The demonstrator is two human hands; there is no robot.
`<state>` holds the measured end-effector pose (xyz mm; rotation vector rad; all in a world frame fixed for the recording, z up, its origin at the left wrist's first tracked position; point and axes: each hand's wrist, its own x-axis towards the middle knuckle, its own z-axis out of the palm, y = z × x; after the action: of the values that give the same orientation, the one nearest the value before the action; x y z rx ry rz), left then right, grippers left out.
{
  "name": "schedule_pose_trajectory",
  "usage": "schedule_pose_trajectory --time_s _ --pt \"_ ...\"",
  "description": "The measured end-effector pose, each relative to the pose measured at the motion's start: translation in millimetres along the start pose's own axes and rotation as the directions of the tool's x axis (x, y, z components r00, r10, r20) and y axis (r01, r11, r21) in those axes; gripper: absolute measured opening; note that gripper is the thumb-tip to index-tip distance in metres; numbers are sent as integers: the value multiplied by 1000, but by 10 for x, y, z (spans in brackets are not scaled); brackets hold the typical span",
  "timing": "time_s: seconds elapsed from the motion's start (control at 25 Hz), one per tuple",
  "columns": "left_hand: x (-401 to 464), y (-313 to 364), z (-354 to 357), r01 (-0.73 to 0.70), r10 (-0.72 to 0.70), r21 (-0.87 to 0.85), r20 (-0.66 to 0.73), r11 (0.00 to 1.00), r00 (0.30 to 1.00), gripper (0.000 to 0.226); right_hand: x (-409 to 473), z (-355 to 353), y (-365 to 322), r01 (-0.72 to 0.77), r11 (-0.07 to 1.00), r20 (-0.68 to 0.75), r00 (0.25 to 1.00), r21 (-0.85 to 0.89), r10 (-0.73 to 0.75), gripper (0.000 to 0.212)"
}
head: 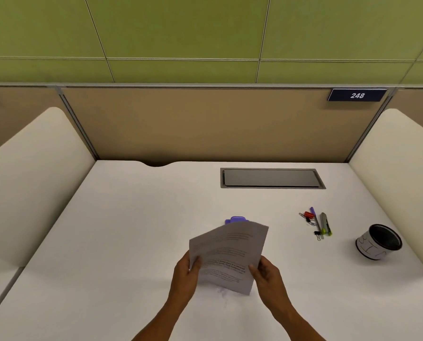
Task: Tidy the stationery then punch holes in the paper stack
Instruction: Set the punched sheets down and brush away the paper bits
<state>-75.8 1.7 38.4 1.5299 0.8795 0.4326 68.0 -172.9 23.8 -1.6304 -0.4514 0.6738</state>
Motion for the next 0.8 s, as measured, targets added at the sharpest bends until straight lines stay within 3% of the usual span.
schedule_pose_trajectory --time_s 0.28,0.44,0.64,0.8 --pt "-26 31 -17 -64 65 15 -80 998 995 20 15 -53 -89 55 997 -55 997 -57 -58 33" --pt "-23 -12 93 28 -26 25 -69 999 997 30 -3 0 -28 -9 995 22 1000 -101 11 25" --pt "29 17 68 -18 15 -15 -151 1000 988 17 85 -15 -106 38 995 -66 997 -91 -44 29" --pt "33 -47 37 38 -44 125 46 991 998 37 95 0 26 -31 985 -7 1000 -171 30 29"
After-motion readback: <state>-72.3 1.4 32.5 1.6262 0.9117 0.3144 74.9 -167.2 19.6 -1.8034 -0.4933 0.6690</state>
